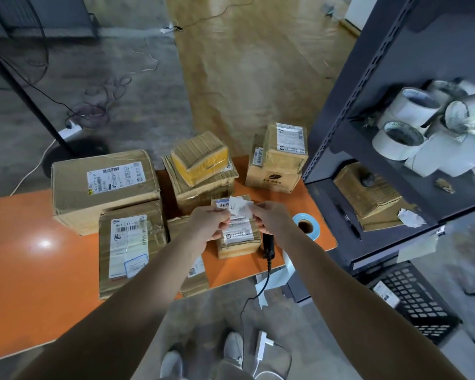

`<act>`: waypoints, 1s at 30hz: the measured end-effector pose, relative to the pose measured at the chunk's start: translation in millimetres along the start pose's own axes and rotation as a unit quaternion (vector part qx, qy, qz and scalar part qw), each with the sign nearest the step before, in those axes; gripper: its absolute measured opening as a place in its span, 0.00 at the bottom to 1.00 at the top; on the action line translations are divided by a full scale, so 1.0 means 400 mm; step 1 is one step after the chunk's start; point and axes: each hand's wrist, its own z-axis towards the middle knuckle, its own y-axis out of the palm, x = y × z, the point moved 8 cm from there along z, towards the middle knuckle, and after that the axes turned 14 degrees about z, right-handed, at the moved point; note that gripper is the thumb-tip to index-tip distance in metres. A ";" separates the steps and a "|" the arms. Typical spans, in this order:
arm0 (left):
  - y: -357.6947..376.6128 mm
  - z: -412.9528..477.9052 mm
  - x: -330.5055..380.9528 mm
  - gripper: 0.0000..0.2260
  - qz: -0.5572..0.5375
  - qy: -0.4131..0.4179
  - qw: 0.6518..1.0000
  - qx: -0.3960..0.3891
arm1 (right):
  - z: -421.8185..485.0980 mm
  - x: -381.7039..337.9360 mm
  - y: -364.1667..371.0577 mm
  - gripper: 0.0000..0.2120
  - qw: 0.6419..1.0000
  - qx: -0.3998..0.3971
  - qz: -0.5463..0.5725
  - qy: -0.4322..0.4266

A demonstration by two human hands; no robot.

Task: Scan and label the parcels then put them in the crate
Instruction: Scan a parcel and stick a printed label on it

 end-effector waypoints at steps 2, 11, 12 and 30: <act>-0.005 -0.001 -0.005 0.04 0.028 -0.005 1.000 0.006 | 0.002 -0.006 -0.008 0.09 0.998 0.022 -0.047 -0.022; -0.020 0.030 -0.031 0.08 0.124 -0.014 0.991 0.039 | 0.005 0.011 -0.020 0.10 0.966 0.018 -0.255 -0.035; -0.014 0.033 -0.027 0.08 0.157 0.008 0.987 0.032 | 0.000 0.013 -0.006 0.11 0.955 0.001 -0.295 -0.037; 0.055 0.016 -0.027 0.16 0.568 0.186 0.798 0.070 | 0.023 0.070 0.023 0.10 0.932 0.027 -0.359 -0.051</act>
